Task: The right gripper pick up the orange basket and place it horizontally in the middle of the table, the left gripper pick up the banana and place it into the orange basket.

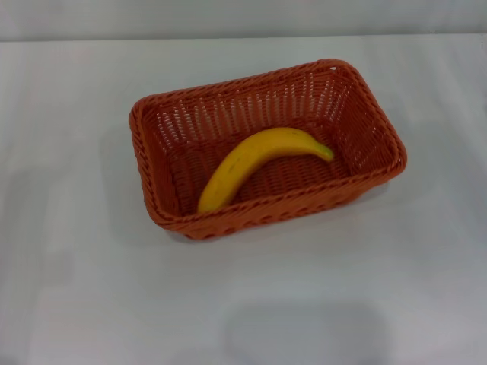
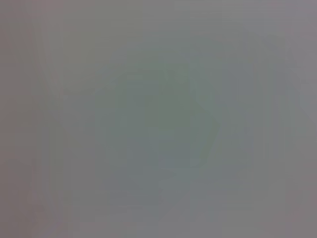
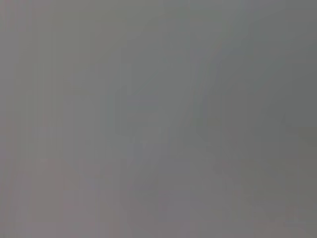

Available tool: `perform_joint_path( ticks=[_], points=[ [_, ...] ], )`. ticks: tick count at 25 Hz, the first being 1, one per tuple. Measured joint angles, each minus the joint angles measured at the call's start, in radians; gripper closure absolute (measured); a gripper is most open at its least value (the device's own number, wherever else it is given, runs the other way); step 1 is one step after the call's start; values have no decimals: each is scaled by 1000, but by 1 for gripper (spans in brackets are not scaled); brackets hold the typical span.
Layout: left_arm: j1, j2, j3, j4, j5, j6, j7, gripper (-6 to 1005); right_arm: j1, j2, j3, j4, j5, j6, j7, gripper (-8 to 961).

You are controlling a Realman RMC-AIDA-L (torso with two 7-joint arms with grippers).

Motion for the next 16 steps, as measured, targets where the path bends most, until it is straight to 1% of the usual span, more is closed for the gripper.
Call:
perform_joint_path(
  ticks=[3,6,9,13,16],
  points=[
    [6,-1,-1,35,-50,-23,64,231,3,1,0,1,4,2,-2,308],
    [2,-1,-1,49,-92,-29,93,231,4,2,0,1,4,2,-2,308],
    [0,-1,-2,72,-155,-30,107,231,4,4,0,4,4,2,-2,308],
    [-5,-1,-2,113,-287,-59,116,231,-2,5,0,11,4,-2,-2,308],
    [-13,-1,-2,119,-330,-93,118,231,-5,6,0,22,5,-3,-2,308]
  ],
)
